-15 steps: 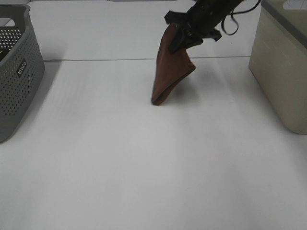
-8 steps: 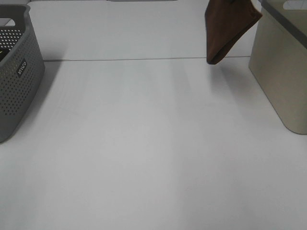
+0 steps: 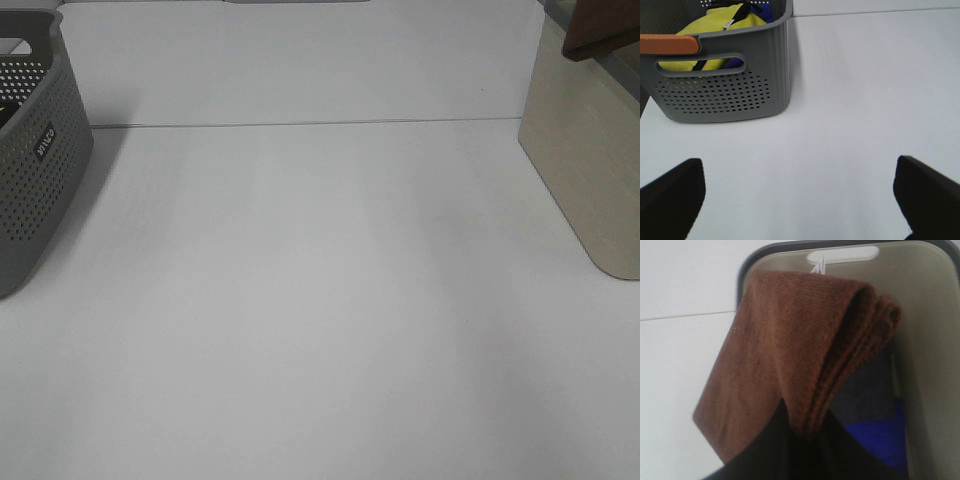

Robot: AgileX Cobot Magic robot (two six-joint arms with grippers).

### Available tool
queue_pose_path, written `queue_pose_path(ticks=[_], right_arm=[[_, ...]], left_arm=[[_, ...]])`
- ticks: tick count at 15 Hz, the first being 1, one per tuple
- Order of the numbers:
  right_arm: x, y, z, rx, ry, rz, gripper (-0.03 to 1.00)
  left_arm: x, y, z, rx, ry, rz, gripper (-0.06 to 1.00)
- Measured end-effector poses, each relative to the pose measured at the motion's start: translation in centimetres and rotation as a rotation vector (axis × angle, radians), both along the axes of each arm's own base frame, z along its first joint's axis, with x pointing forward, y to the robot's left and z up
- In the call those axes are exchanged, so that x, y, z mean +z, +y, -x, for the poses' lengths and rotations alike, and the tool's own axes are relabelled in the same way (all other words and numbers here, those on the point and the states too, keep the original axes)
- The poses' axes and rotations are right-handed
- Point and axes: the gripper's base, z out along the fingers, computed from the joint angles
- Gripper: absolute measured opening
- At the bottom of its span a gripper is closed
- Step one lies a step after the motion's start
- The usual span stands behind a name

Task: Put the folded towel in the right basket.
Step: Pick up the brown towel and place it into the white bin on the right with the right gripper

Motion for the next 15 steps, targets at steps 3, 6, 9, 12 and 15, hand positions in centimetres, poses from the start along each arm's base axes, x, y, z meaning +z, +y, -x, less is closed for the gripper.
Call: queue_pose_path(ticks=[3, 6, 9, 12, 15], right_arm=[[-1.0, -3.5, 0.0, -0.077, 0.022, -0.004, 0.07], [-3.9, -4.2, -1.6, -0.088, 0.085, -0.017, 0.07], [-6.2, -4.4, -2.7, -0.107, 0.134, -0.04, 0.16], [-6.8, -4.5, -3.0, -0.11, 0.147, -0.047, 0.46], [-6.2, -3.8, -2.9, -0.109, 0.131, -0.087, 0.57]], left_arm=[[0.0, 0.0, 0.0, 0.0, 0.0, 0.0, 0.97], [0.0, 0.0, 0.0, 0.0, 0.0, 0.0, 0.97], [0.0, 0.0, 0.0, 0.0, 0.0, 0.0, 0.97], [0.0, 0.0, 0.0, 0.0, 0.0, 0.0, 0.97], [0.0, 0.0, 0.0, 0.0, 0.0, 0.0, 0.97]])
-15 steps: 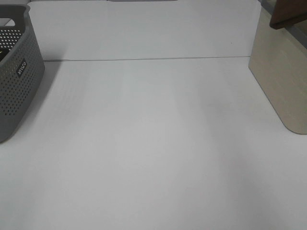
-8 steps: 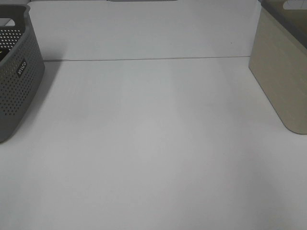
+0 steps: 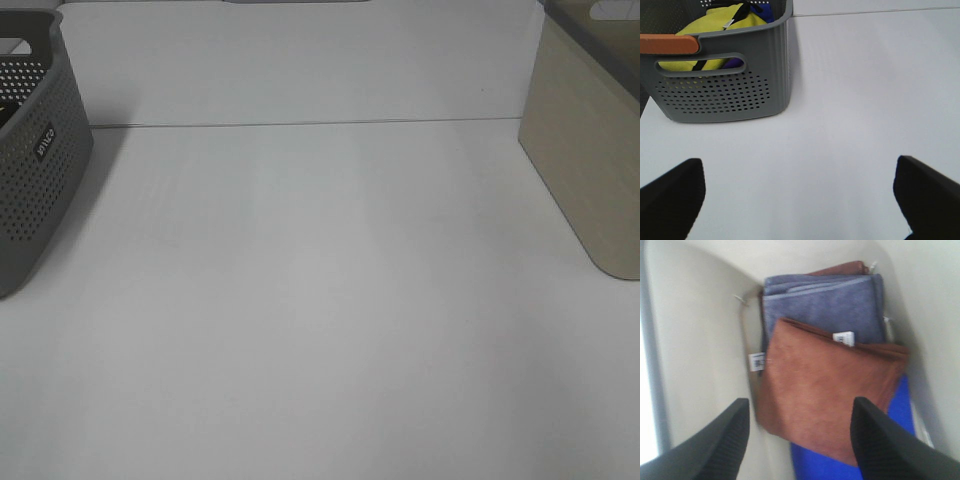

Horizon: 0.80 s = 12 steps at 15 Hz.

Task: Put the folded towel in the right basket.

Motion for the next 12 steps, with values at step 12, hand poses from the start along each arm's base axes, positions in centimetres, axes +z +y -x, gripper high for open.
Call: queue_pose_path(ticks=[12], right_arm=[[5.8, 12.4, 8.1, 0.272, -0.035, 0.002, 0.58]], left_arm=[[0.0, 0.0, 0.0, 0.0, 0.0, 0.0, 0.97]])
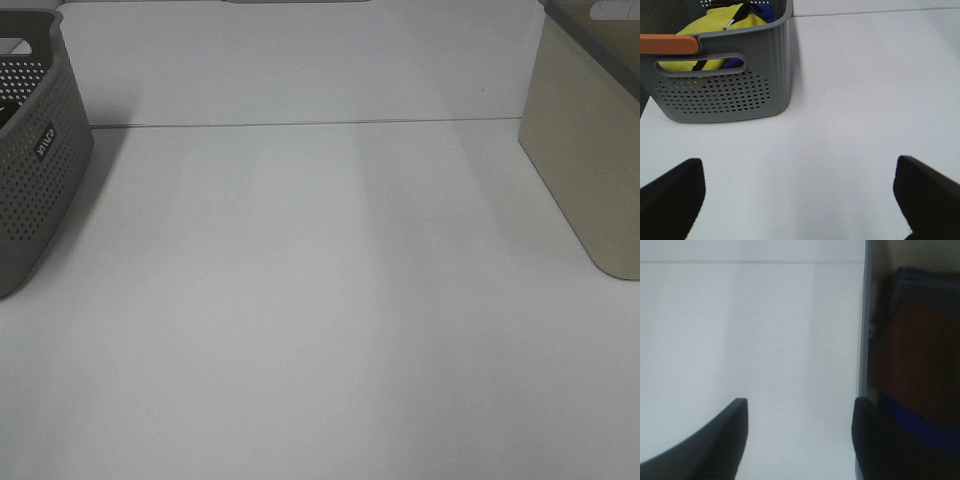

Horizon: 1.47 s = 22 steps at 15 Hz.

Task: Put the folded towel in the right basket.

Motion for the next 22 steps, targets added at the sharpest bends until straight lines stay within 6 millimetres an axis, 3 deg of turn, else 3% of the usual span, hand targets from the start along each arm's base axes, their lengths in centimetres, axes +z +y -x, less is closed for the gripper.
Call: queue_pose_path(ticks=[2, 6, 7, 10, 11, 15, 19, 22], right_arm=[[-1.4, -0.6, 4.0, -0.01, 0.08, 0.054, 0.58], [-6.3, -1.3, 12.2, -0.021, 0.257, 0.103, 0.58], [-6.6, -1.4, 13.3, -0.024, 0.265, 0.101, 0.58], [-9.5, -1.6, 19.2, -0.034, 0.281, 0.095, 0.58], [-10.4, -1.7, 22.7, -0.037, 0.242, 0.085, 0.58], [-12.4, -1.9, 29.0, -0.042, 0.123, 0.081, 0.58], [-12.2, -2.3, 33.5, -0.063, -0.191, 0.076, 0.58], [-12.0, -2.4, 35.7, -0.071, -0.346, 0.07, 0.58]], left_arm=[[0.0, 0.0, 0.0, 0.0, 0.0, 0.0, 0.97], [0.0, 0.0, 0.0, 0.0, 0.0, 0.0, 0.97], [0.0, 0.0, 0.0, 0.0, 0.0, 0.0, 0.97], [0.0, 0.0, 0.0, 0.0, 0.0, 0.0, 0.97], [0.0, 0.0, 0.0, 0.0, 0.0, 0.0, 0.97], [0.0, 0.0, 0.0, 0.0, 0.0, 0.0, 0.97], [0.0, 0.0, 0.0, 0.0, 0.0, 0.0, 0.97], [0.0, 0.0, 0.0, 0.0, 0.0, 0.0, 0.97]])
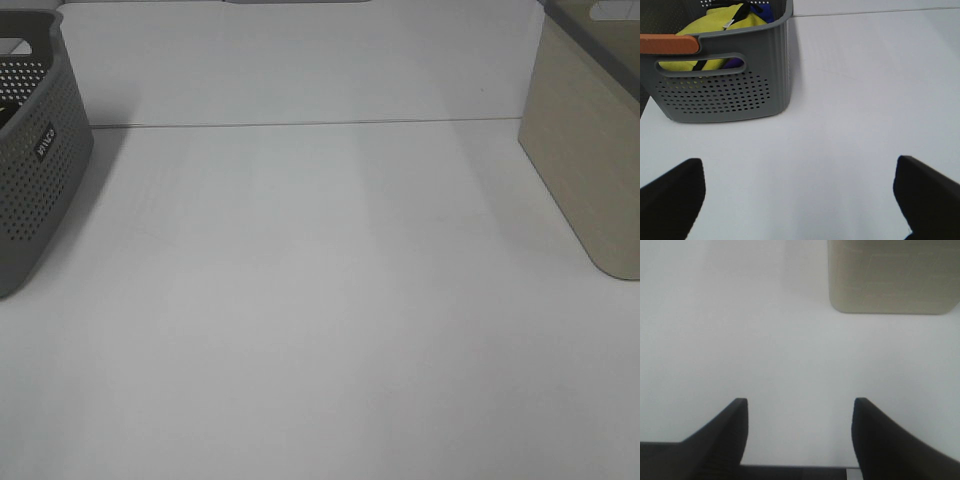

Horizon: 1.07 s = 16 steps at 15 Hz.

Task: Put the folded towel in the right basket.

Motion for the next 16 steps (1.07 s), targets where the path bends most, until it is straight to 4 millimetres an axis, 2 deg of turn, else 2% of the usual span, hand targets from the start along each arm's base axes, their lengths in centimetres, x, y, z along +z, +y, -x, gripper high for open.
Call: queue_pose_path(ticks=[5, 16], right_arm=[[0.1, -0.1, 2.7, 0.0, -0.178, -0.007, 0.58], [0.1, -0.1, 2.7, 0.001, -0.178, -0.009, 0.58]], left_arm=[[0.0, 0.0, 0.0, 0.0, 0.0, 0.0, 0.97], [0.0, 0.0, 0.0, 0.0, 0.0, 0.0, 0.97]])
